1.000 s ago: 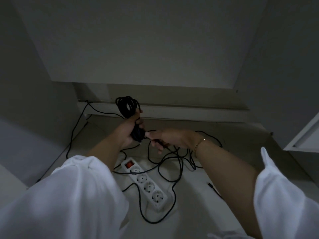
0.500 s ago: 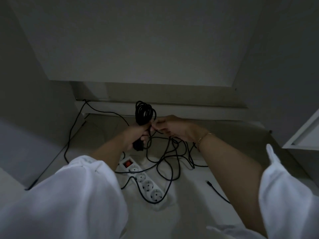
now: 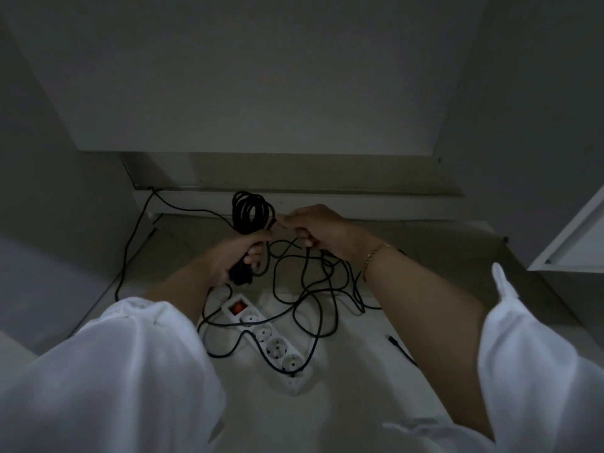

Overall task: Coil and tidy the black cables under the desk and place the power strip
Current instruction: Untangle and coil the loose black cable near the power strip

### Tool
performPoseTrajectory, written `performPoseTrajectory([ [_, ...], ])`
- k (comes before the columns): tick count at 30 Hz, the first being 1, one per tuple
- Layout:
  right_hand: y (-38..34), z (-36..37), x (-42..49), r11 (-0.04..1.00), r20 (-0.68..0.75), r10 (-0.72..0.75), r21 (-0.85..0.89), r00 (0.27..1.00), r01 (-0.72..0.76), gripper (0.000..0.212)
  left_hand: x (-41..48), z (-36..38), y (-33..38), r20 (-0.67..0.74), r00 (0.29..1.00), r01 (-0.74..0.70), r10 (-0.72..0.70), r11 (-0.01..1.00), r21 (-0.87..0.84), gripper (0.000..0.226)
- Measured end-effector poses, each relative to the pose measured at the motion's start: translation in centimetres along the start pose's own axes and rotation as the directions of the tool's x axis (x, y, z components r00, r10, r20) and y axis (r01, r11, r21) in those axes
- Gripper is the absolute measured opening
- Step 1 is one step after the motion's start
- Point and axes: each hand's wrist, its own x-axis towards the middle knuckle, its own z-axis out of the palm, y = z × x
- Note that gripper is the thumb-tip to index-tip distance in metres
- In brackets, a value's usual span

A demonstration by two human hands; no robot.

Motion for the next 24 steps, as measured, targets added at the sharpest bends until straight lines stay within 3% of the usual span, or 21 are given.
performPoseTrajectory([
  [2, 0.2, -0.1, 0.1, 0.994, 0.067, 0.031, 0.1, 0.997, -0.037, 0.018, 0.1, -0.2, 0.1, -0.103, 0.994, -0.052, 0.04, 0.991, -0.126, 0.035],
  [5, 0.7, -0.6, -0.1, 0.993, 0.164, 0.079, 0.078, 0.983, -0.093, 0.021, 0.1, -0.5, 0.4, -0.237, 0.966, -0.155, 0.098, 0.959, -0.235, 0.027],
  [9, 0.9, -0.7, -0.7, 0.992, 0.257, 0.091, 0.063, 0.962, -0.111, 0.025, 0.0, -0.5, 0.5, -0.217, 0.97, -0.155, 0.105, 0.962, -0.225, 0.02],
  [14, 0.3, 0.4, -0.2, 0.991, 0.116, -0.032, 0.136, 0.993, 0.016, 0.026, 0.5, 0.8, -0.1, -0.051, 0.998, -0.042, 0.042, 0.999, -0.005, 0.016],
  [17, -0.2, 1.0, 0.0, 0.981, -0.023, -0.109, 0.156, 0.994, 0.111, 0.028, 1.0, 1.7, -0.1, 0.001, 0.999, -0.043, 0.043, 0.999, -0.011, 0.012],
  [21, -0.7, 0.8, 0.1, 0.978, -0.147, -0.163, 0.106, 0.976, 0.18, 0.029, 1.4, 1.8, -0.2, -0.021, 0.999, -0.038, 0.037, 0.999, -0.027, 0.02],
  [24, -0.4, 0.4, -0.1, 0.989, -0.174, -0.126, 0.054, 0.977, 0.137, 0.031, 1.4, 1.5, -0.1, -0.081, 0.996, -0.043, 0.038, 0.997, -0.058, 0.025],
])
